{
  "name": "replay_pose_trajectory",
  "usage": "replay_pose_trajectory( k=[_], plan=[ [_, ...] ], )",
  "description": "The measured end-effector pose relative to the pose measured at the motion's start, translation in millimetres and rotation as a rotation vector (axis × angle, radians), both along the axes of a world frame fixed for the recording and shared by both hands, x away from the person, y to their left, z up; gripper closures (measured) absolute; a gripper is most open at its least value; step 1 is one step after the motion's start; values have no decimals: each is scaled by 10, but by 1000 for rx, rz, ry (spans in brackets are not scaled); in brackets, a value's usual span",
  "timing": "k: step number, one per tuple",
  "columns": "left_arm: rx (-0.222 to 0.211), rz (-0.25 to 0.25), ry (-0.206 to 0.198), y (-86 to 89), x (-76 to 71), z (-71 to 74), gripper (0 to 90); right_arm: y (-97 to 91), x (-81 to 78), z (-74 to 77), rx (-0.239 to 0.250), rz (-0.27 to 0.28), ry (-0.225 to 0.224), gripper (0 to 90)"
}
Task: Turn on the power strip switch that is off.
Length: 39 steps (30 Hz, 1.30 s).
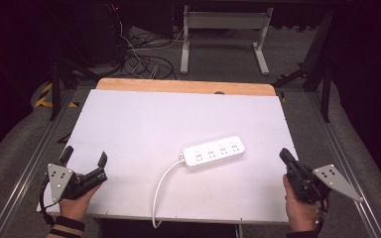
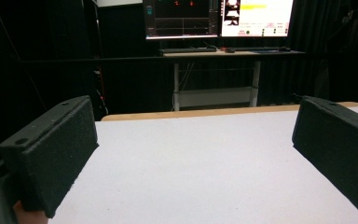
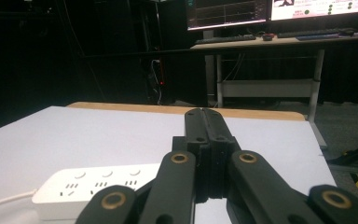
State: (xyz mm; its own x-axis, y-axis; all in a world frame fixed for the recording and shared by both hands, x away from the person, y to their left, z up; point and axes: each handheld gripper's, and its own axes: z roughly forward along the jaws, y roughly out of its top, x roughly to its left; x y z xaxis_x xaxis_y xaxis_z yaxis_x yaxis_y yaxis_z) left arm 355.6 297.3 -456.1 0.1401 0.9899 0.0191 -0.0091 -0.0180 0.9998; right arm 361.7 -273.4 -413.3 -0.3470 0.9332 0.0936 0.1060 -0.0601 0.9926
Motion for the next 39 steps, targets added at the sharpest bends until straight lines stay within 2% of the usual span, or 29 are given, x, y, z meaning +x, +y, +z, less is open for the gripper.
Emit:
replay_pose_trajectory(
  k=[2,3,5,6,8,12,13,14,15,16,17,20,22,26,27,28,30,31,34,35,36,39],
  plan=[
    [2,1,-2,0,0,-1,5,12,-3,91,-32,-1,16,900],
    [2,0,-1,-1,-1,-1,5,18,13,170,-42,7,39,900],
    [3,0,0,-2,0,-2,5,28,50,254,-64,15,66,900],
    [1,0,1,-3,1,-3,5,28,50,254,-64,15,66,900],
    [5,-2,3,-2,3,-4,6,48,110,408,-94,13,97,900],
    [2,-5,5,-8,9,-8,6,107,172,657,-131,30,110,900],
    [6,-5,7,-7,8,-8,6,107,172,657,-131,30,110,900],
    [8,-4,6,-8,8,-9,7,140,206,768,-151,40,121,900],
    [10,-5,5,-10,8,-9,6,160,221,818,-158,44,128,900],
    [9,-7,5,-11,7,-9,6,160,221,818,-158,44,128,900],
    [9,-7,5,-11,7,-9,7,204,251,907,-180,53,143,900],
    [10,-7,4,-10,7,-9,7,284,305,995,-204,69,169,900],
    [10,-8,5,-11,6,-9,7,316,326,1012,-212,74,175,900],
    [12,-9,5,-14,7,-10,7,545,436,1022,-254,120,211,900],
    [9,-9,4,-17,8,-11,7,545,436,1022,-254,120,211,900],
    [9,-10,5,-17,9,-12,7,654,485,998,-272,141,230,900],
    [10,-10,5,-17,8,-11,7,706,509,985,-284,150,242,900],
    [10,-9,5,-17,8,-11,7,811,559,958,-297,171,262,900],
    [13,-6,3,-15,6,-10,7,963,637,911,-317,202,290,900],
    [12,-8,4,-13,6,-10,7,963,637,911,-317,202,290,900],
    [13,-8,4,-15,6,-12,7,1068,693,871,-333,218,316,900],
    [19,-13,4,-13,7,-12,8,1223,773,808,-358,243,346,900]
  ],
)
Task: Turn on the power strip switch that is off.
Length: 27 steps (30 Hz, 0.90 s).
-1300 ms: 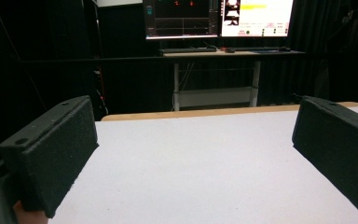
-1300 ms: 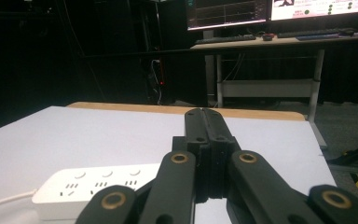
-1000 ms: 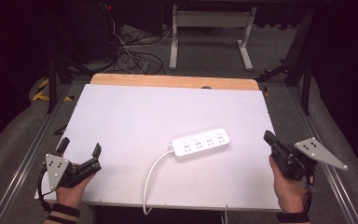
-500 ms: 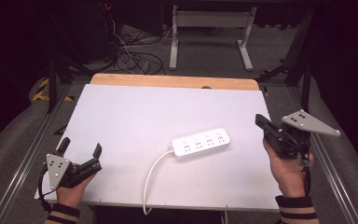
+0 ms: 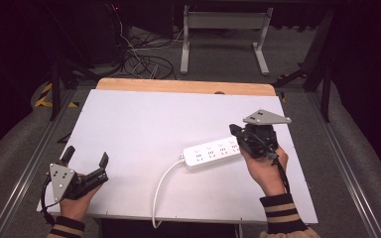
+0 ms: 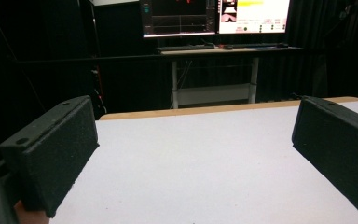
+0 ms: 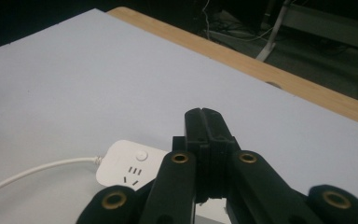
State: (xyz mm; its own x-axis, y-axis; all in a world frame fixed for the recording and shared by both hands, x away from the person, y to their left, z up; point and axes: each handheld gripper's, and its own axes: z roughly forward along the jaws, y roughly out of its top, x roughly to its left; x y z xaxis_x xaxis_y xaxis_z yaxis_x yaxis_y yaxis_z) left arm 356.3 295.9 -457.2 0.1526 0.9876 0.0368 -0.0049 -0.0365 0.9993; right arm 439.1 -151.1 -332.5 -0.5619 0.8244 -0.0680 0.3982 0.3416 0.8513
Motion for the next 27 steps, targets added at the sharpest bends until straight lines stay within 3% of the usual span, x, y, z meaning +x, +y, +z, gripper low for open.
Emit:
replay_pose_trajectory(
  k=[4,15,21,27],
  plan=[
    [1,-7,5,-3,-1,-1,9,201,111,-89,-39,21,34,900],
    [1,-6,6,7,-4,-4,10,722,450,-436,-181,64,183,900],
    [1,-7,6,10,-7,-4,11,933,561,-645,-256,96,253,900],
    [1,-7,-1,10,-18,0,10,1042,628,-847,-282,82,299,900]
  ],
)
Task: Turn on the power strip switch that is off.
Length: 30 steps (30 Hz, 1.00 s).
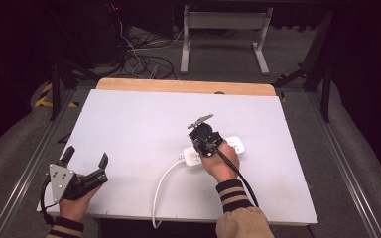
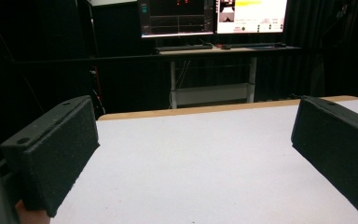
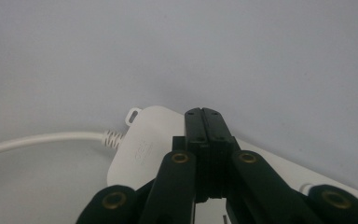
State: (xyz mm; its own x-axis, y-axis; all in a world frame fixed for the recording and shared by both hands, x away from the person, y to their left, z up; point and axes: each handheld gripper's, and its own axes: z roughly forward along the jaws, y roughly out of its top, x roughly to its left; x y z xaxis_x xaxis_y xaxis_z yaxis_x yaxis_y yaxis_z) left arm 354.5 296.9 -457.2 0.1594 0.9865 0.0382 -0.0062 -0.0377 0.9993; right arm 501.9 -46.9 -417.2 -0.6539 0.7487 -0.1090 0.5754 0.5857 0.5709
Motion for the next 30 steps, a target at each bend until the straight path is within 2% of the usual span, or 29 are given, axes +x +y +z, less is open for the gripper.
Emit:
replay_pose_trajectory(
  k=[12,20,24,27,30],
  plan=[
    [4,5,-1,4,-4,0,10,22,78,-187,-20,-9,36,900],
    [6,4,2,-7,-1,-3,11,16,49,-229,2,-28,13,900],
    [8,2,3,-9,-3,-3,10,-9,38,-243,-18,-59,1,900],
    [8,2,3,-9,-2,-3,10,-58,37,-256,22,-55,4,900],
    [9,3,5,-11,3,-5,10,-80,34,-265,40,-55,1,900]
  ],
)
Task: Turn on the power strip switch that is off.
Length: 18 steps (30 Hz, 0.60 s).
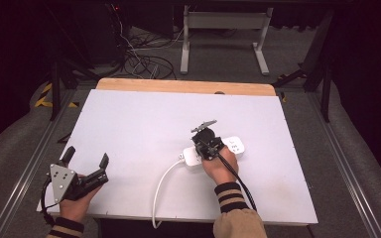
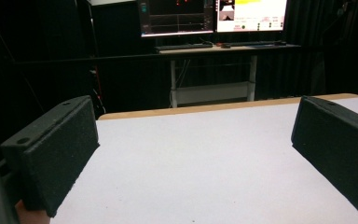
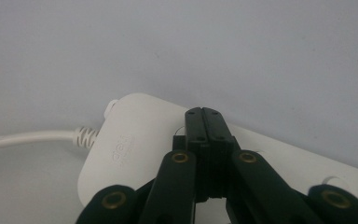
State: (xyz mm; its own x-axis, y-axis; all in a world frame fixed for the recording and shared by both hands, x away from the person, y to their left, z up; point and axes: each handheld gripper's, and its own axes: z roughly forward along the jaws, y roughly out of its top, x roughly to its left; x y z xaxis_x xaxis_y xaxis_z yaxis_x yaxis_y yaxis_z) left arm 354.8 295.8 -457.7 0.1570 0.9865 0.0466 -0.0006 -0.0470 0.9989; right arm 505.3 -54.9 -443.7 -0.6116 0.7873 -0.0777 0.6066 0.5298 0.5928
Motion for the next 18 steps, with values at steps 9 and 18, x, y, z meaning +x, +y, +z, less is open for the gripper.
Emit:
replay_pose_trajectory(
  k=[9,18],
  plan=[
    [3,-6,1,-15,11,-5,10,72,-38,-3,-53,9,-38,900],
    [4,-6,3,-23,14,-7,10,67,-58,-22,-48,7,-56,900]
  ],
)
